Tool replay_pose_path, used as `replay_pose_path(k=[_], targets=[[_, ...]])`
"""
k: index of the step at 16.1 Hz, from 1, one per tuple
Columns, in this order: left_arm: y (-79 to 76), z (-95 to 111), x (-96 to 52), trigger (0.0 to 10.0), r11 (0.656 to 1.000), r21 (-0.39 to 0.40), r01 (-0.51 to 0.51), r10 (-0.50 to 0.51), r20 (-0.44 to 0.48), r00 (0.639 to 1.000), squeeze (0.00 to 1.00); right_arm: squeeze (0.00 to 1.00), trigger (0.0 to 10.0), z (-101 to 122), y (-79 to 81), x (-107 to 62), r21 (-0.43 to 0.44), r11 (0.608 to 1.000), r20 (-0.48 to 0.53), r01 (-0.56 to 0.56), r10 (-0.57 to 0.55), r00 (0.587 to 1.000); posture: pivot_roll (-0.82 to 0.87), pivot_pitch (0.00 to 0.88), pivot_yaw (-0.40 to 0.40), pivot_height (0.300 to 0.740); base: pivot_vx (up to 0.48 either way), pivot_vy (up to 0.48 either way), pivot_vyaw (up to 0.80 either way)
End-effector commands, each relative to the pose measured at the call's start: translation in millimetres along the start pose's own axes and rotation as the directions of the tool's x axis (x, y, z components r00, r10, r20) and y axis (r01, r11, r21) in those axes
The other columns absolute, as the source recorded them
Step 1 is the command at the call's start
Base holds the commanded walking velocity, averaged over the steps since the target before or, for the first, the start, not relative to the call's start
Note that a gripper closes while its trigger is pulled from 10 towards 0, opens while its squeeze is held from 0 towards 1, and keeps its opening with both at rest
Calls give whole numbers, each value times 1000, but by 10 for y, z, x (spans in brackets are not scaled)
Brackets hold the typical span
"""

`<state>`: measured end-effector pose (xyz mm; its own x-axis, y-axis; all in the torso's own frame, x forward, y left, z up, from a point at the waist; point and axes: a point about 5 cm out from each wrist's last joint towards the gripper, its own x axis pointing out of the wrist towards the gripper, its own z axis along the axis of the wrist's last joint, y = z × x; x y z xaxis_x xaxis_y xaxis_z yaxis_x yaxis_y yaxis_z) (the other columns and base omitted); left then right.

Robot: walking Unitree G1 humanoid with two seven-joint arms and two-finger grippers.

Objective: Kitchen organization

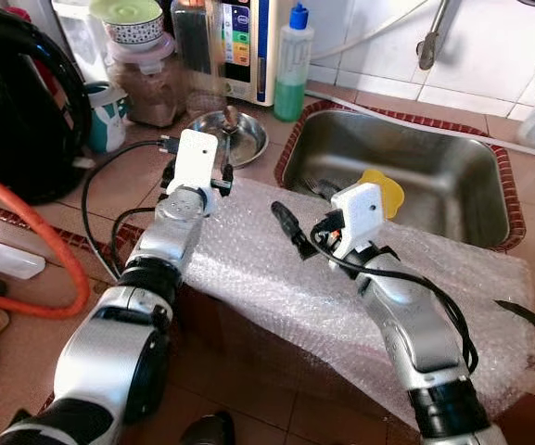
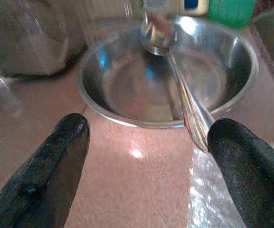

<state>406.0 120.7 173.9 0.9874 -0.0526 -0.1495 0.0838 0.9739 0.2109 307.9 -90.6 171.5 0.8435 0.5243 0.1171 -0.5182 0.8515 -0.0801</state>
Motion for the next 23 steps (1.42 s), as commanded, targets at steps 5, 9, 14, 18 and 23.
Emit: replay_pose_path(k=[5, 9, 14, 18, 23], targets=[[22, 1, 33, 10000, 1000, 17, -11, 12, -20, 1000, 0, 231, 10000, 37, 73, -72, 12, 1000, -29, 11, -11, 1000, -33, 84, 33, 740, 0, 0, 0], [115, -10, 36, 10000, 999, 20, -47, 47, -23, 999, 0, 231, 10000, 62, 23, -60, 5, 1000, -34, 27, -27, 999, -26, 80, 31, 740, 0, 0, 0], [194, 21, 39, 10000, 997, -7, -72, 72, -18, 997, 0, 227, 10000, 101, 16, -42, 7, 1000, -26, 27, -26, 999, -16, 75, 26, 740, 0, 0, 0], [279, 34, 30, 10000, 995, -23, -93, 93, -8, 996, 0, 224, 10000, 101, 5, -39, 3, 1000, -30, 22, -22, 999, -8, 73, 22, 740, 0, 0, 0], [416, 39, -5, 10000, 992, -29, -120, 121, 10, 993, 0, 220, 10000, 95, 0, -4, 3, 1000, -30, 17, -17, 999, 19, 67, 22, 740, 0, 0, 0]])
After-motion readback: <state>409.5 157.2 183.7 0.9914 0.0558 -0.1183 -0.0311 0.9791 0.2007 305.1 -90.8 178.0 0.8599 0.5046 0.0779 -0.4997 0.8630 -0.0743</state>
